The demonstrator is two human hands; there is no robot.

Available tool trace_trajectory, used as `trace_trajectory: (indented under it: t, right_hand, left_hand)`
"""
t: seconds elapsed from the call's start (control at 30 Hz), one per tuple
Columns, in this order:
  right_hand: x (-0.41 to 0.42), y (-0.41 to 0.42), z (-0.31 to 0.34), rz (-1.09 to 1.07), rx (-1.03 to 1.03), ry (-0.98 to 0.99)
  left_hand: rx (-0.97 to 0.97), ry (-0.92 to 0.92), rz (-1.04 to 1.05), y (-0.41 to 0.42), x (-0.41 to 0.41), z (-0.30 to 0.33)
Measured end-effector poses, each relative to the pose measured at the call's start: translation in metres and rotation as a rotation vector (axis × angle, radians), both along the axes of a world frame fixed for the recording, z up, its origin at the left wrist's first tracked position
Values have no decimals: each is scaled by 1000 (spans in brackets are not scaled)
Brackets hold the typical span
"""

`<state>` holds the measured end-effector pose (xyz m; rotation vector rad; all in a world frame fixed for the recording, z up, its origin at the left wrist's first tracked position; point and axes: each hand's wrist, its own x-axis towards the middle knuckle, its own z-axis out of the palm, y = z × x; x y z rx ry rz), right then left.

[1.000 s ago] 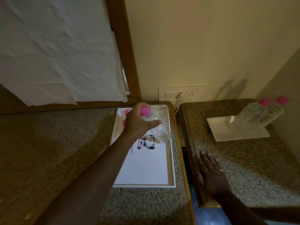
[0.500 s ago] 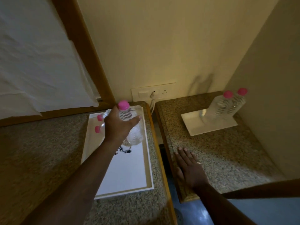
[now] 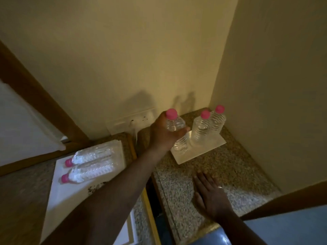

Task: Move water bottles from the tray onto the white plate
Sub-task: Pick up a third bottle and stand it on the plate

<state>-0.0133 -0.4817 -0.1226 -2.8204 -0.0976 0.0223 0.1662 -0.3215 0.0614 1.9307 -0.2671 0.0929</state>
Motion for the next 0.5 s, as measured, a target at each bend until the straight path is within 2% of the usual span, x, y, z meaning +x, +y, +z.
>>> trace_trajectory:
  t: [0.23,0.5]
  right_hand:
    - [-1,-2,-2,10,28,-43]
    - [0,-4,-3,25,43,-50]
  left_hand:
    - [130,41,-80,-42,21,-40]
    - [157,35,-96,-57,32,-56]
